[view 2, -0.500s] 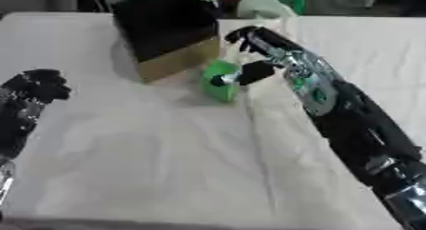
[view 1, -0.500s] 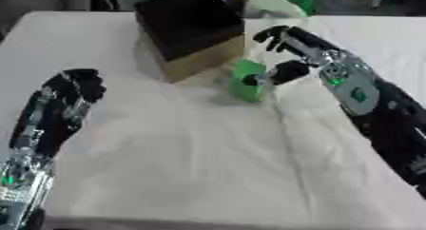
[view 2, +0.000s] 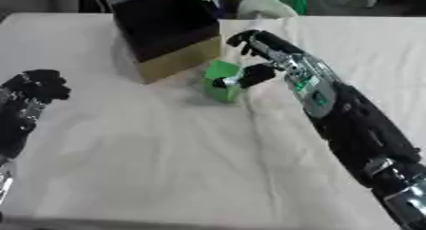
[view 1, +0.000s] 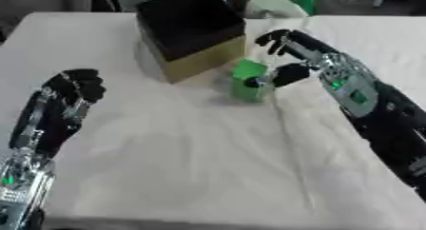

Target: Pick up objects on the table and place them in the box.

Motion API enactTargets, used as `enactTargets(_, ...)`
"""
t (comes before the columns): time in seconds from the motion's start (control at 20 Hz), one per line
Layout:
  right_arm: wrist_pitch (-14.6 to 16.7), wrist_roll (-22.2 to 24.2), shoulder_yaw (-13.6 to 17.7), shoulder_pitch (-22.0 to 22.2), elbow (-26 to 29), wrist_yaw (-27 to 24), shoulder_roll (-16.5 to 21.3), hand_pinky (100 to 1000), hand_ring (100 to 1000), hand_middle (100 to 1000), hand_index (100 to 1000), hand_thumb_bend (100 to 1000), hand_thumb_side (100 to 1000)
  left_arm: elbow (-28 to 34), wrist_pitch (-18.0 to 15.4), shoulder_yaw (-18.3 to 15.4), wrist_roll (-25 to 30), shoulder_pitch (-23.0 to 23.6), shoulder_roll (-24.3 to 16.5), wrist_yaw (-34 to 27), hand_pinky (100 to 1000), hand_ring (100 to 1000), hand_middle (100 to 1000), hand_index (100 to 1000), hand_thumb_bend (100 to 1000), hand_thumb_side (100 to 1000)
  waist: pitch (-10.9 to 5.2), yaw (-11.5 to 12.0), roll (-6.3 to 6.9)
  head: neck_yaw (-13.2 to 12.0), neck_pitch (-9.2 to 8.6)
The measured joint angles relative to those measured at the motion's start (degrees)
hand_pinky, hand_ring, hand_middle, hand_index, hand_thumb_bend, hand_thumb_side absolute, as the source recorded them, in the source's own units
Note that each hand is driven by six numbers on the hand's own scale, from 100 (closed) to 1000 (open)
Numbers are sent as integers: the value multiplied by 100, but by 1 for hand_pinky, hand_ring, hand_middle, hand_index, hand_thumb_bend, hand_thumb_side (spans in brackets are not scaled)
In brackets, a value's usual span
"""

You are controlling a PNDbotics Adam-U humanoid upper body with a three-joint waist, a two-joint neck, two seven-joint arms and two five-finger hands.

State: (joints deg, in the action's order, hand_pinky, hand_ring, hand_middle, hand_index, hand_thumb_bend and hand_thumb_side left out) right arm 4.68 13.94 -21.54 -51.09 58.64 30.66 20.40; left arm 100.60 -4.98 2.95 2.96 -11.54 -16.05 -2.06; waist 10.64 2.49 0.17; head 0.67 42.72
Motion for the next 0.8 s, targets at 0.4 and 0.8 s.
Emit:
enactTargets(0.4, 11, 45, 60, 18, -256, 165, -96, 760, 765, 807, 891, 729, 579, 0, 5, 1, 6, -3, 26, 0, 669, 634, 607, 728, 444, 556, 0, 21, 4, 2, -1)
enactTargets(0.8, 102, 79, 113, 32, -582, 415, -235, 760, 761, 785, 868, 731, 579, 0, 16, 2, 17, -3, 44, -1, 669, 634, 606, 728, 444, 558, 1, 26, 17, 24, -1)
